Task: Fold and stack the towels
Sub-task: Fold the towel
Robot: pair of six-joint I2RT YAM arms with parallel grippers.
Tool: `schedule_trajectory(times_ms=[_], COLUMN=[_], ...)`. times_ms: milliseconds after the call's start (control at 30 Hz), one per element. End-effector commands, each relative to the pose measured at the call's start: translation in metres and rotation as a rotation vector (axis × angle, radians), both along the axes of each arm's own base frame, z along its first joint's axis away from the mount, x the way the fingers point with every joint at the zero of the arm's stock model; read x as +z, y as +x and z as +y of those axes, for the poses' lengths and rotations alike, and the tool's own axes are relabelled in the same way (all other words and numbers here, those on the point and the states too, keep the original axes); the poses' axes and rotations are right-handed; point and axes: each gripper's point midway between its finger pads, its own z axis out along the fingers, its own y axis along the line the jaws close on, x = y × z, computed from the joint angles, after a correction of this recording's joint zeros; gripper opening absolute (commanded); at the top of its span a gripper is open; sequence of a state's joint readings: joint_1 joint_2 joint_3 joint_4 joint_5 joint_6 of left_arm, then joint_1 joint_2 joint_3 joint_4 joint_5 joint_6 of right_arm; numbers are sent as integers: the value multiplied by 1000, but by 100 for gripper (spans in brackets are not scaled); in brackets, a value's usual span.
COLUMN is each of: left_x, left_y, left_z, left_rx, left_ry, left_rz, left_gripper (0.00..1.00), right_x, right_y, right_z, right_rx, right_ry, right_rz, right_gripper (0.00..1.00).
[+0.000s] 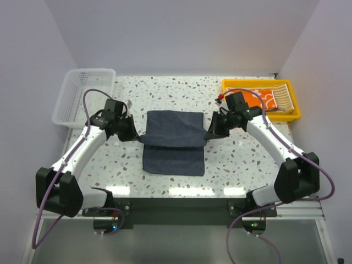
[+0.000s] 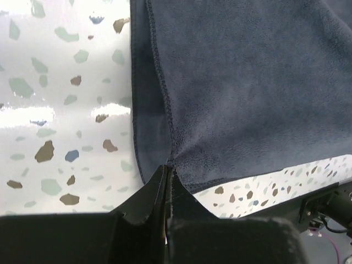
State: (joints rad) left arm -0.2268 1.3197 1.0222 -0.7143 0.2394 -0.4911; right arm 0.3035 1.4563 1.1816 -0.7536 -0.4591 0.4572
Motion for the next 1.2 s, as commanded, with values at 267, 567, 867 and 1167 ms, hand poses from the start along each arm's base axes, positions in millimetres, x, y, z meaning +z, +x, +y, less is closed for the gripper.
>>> schedule_trajectory(times_ms=[267,567,867,1167], left_x=[0,-1,-59,-83], left_y=[-38,-42,-87,-103], left_z=[7,11,-20,-3], left_rx=[33,30,-23,16], left_ry=[30,57,25,107], left_rz=[38,50,195,241], left_gripper=[0,0,0,0], right_x=[-22,-55,-97,-129], right_y=[-64,-83,-98,-108], right_z=[0,-2,5,1], right_rx=[-5,6,30,45], right_ry=[-54,-68,-101,-140], right_rz=[107,174,240,286], right_gripper=[0,0,0,0])
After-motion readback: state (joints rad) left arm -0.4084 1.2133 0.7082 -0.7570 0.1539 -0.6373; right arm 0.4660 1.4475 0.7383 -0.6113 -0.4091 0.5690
